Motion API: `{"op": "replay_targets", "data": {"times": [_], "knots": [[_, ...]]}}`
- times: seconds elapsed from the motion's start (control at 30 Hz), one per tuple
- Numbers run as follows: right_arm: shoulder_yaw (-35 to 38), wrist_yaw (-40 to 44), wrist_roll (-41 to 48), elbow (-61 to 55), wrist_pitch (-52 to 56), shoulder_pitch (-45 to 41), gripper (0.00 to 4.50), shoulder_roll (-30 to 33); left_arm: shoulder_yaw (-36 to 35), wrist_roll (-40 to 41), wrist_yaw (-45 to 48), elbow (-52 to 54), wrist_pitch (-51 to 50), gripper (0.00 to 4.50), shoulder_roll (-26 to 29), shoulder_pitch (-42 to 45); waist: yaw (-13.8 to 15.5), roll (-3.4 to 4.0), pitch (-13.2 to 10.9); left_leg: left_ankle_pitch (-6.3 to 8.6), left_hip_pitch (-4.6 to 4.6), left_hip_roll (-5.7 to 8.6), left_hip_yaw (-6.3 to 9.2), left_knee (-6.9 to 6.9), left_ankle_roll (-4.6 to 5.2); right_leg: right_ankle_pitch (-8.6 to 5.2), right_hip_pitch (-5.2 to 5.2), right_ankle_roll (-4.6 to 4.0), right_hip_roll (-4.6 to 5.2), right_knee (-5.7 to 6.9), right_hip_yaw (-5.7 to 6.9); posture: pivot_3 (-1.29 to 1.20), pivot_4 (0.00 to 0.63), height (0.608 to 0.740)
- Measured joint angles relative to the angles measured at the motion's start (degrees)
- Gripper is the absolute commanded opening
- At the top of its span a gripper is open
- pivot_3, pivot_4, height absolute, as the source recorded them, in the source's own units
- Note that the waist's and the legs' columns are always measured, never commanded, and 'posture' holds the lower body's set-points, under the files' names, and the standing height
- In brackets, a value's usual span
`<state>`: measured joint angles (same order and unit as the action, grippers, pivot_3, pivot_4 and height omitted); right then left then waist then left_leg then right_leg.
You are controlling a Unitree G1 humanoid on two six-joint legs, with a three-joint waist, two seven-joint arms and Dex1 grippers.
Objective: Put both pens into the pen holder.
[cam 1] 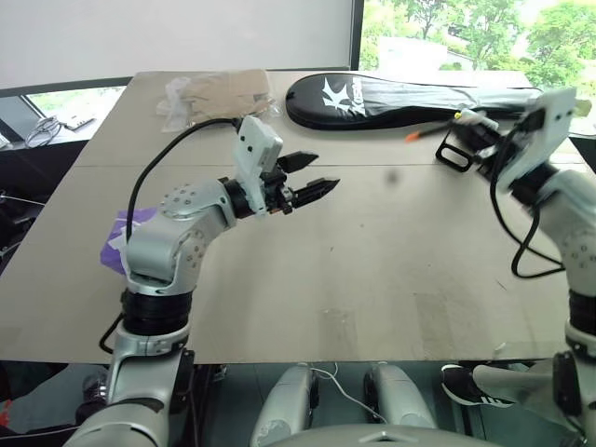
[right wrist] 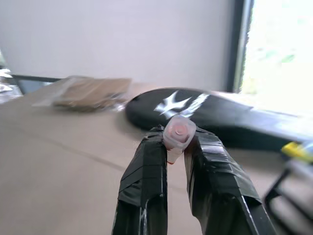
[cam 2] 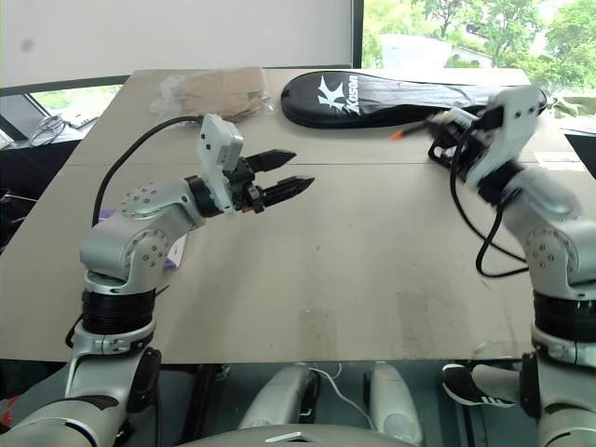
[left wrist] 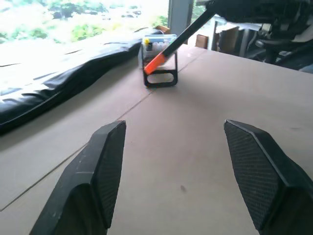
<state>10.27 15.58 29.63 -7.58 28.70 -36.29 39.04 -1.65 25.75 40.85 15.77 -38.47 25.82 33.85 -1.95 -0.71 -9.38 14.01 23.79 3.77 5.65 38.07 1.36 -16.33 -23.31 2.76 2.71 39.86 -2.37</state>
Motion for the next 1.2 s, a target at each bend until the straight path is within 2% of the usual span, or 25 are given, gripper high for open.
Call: {"op": "replay_targets", "data": {"times": [0.27, 0.47, 1.2], "knots": [[-2.06, -0.90, -13.68, 3.90, -7.19, -1.55, 0.08, 1.02, 2.82, -0.92, -2.76, 6.04, 1.75, 3.26, -1.51, -4.38, -0.08, 0.00, 0.00, 0.00, 0.00, -0.02, -0.15, -0.08, 0.00, 0.00, -0.04, 0.00, 0.00, -0.01, -0.15, 0.00, 0.150, 0.740], [-5.22, -0.67, -19.56, 10.67, -9.50, -2.51, 0.08, -1.29, 3.03, -0.74, -3.87, 6.25, 2.61, 3.26, -2.63, -4.50, -0.11, 0.00, 0.00, 0.00, -0.01, -0.02, -0.19, -0.08, -0.01, 0.00, -0.04, 0.00, -0.01, 0.00, -0.16, 0.00, 0.150, 0.740], [-10.54, 0.82, -32.83, 37.80, -17.81, -14.57, 0.08, -6.35, 2.07, 3.74, -6.80, 10.15, 1.84, 3.26, -3.62, -5.47, -0.26, 0.00, 0.00, -0.01, 0.00, -0.02, -0.22, -0.09, -0.03, 0.01, -0.08, -0.01, -0.03, 0.00, -0.18, 0.00, 0.150, 0.740]]}}
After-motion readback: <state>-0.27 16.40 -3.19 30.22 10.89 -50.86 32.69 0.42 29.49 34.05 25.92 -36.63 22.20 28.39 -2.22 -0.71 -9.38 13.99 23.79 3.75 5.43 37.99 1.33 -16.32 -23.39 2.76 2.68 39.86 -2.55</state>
